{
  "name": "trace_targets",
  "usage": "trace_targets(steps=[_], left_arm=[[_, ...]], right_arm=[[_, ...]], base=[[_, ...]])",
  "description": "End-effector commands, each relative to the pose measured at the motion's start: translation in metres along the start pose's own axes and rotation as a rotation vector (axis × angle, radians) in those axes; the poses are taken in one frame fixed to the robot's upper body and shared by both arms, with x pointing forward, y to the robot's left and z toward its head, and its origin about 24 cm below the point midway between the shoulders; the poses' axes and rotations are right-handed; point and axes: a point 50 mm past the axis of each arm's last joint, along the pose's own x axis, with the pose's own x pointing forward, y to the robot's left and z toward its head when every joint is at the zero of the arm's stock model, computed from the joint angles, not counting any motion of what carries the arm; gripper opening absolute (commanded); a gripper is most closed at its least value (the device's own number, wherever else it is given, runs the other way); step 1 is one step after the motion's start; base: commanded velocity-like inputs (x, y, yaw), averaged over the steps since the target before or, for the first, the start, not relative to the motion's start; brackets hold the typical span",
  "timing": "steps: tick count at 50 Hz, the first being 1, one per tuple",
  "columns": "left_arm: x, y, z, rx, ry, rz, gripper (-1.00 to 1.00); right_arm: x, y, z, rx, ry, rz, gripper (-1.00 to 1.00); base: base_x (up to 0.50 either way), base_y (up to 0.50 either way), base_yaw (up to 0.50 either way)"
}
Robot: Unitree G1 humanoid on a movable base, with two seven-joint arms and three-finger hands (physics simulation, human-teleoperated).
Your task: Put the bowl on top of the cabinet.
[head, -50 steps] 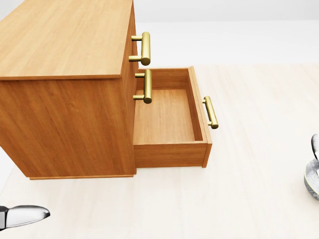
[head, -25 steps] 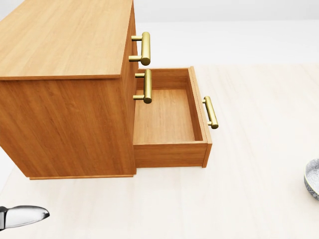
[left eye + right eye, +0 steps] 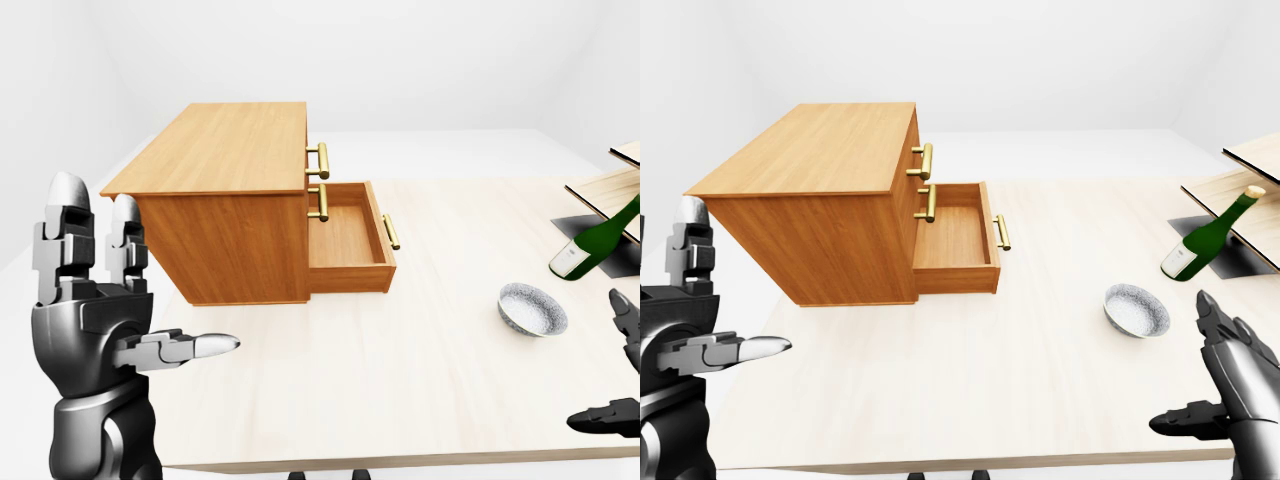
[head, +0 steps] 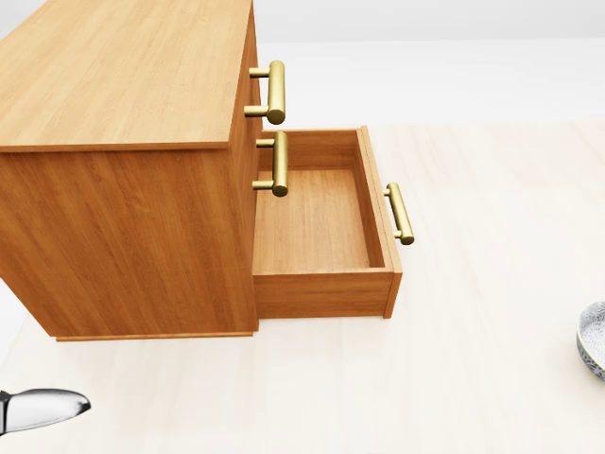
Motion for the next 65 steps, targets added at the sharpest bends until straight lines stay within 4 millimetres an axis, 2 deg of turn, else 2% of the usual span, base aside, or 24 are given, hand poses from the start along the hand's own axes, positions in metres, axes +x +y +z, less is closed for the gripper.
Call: trace_targets(steps=[1, 9, 16, 25, 40, 43, 65], left_arm=[[0.0, 0.0, 0.002, -0.001, -0.008, 0.0, 1.0], [-0.001, -0.001, 0.002, 0.001, -0.005, -0.002, 1.0], [0.0, 0.001, 0.002, 0.001, -0.012, 0.003, 1.0], [0.0, 0.0, 0.002, 0.001, -0.009, 0.002, 1.0], [0.0, 0.001, 0.0, 0.004, 0.001, 0.002, 1.0], [0.0, 0.001, -0.002, 0.003, 0.01, 0.001, 1.0], [-0.001, -0.001, -0.005, 0.003, 0.025, -0.004, 1.0]], right_arm=[[0.013, -0.008, -0.014, -0.073, 0.078, 0.008, 1.0], [0.029, -0.011, -0.02, -0.083, 0.093, 0.037, 1.0], [0.043, -0.023, -0.015, -0.073, 0.054, 0.028, 1.0], [0.058, -0.016, -0.01, -0.067, 0.026, 0.09, 1.0], [0.069, 0.001, 0.004, -0.088, -0.017, 0.164, 1.0], [0.072, 0.011, 0.002, -0.084, -0.011, 0.207, 1.0], [0.076, 0.018, -0.016, -0.091, 0.059, 0.262, 1.0]], base=[[0.0, 0.0, 0.0], [0.0, 0.0, 0.0], [0.0, 0.0, 0.0], [0.0, 0.0, 0.0], [0.0, 0.0, 0.0], [0.0, 0.0, 0.0], [0.0, 0.0, 0.0]])
